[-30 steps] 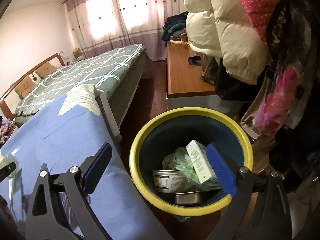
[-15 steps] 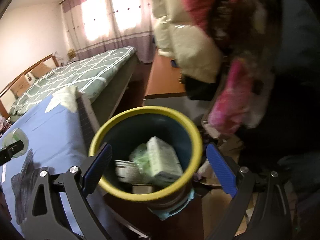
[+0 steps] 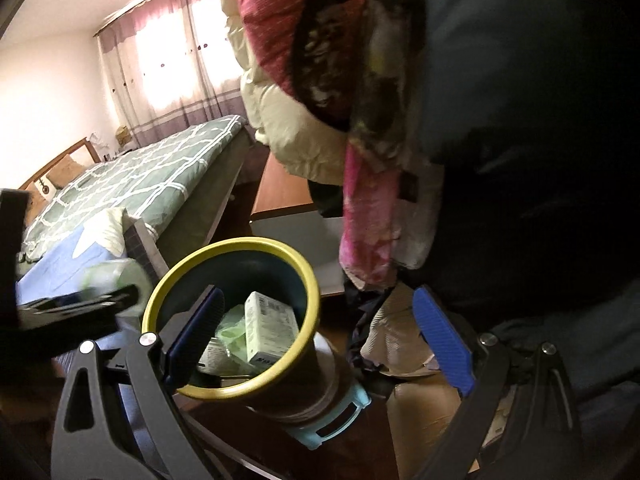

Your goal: Collect trash

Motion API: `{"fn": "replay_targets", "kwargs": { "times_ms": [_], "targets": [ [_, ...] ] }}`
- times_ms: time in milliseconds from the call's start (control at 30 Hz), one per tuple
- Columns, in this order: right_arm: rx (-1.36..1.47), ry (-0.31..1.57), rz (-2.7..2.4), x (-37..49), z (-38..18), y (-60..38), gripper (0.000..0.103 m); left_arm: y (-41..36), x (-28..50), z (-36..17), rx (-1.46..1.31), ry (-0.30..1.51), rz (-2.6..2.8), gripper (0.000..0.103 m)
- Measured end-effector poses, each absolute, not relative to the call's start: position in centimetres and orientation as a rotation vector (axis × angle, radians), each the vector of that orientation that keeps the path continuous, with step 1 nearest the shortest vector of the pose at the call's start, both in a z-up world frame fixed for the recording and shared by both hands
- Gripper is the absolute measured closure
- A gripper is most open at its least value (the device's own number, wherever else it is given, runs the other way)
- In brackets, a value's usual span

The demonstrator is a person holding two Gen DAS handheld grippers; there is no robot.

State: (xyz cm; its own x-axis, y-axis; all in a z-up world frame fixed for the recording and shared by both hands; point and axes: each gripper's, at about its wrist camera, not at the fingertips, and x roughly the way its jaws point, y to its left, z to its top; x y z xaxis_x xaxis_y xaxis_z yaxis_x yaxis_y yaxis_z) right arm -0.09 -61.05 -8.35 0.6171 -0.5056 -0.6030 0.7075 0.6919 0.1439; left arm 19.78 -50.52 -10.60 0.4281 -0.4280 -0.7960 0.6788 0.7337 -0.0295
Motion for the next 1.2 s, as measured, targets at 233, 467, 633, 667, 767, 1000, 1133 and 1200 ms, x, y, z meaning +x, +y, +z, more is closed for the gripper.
{"fn": "replay_targets", "kwargs": {
  "times_ms": [233, 467, 633, 667, 767, 1000, 1133, 1200],
  "targets": [
    [0.421, 0.555, -0.724, -1.0, -8.5, -61.7, 0.012, -51.9, 19.8, -11.3, 0.334, 0.886, -0.702, 0.022],
    [0.405, 0.562, -0.652, -0.1, -8.3, -59.7, 0.012, -44.8, 19.1, -8.2, 0.238, 0.831, -0.667, 0.018],
    [0.372, 0.567, -0.572, 1.0, -7.6, -57.1, 0.012, -36.2, 16.9, -4.7, 0.179, 0.718, -0.587, 0.006],
    [0.362, 0.567, -0.550, 1.2, -7.2, -56.3, 0.012, -34.4, 16.4, -4.1, 0.170, 0.696, -0.558, 0.005],
    [0.333, 0.560, -0.483, 1.7, -6.3, -54.0, 0.009, -29.0, 15.2, -2.7, 0.123, 0.658, -0.488, 0.005],
    [0.254, 0.525, -0.348, 1.7, -3.8, -48.5, 0.007, -17.8, 11.5, -1.6, 0.077, 0.638, -0.321, 0.005],
    [0.202, 0.507, -0.288, 1.3, -2.6, -45.8, 0.007, -12.6, 9.1, -1.7, 0.029, 0.617, -0.232, 0.005],
    [0.187, 0.499, -0.267, 1.0, -2.2, -44.7, 0.007, -10.0, 7.8, -1.6, -0.011, 0.595, -0.185, 0.005]
  ]
}}
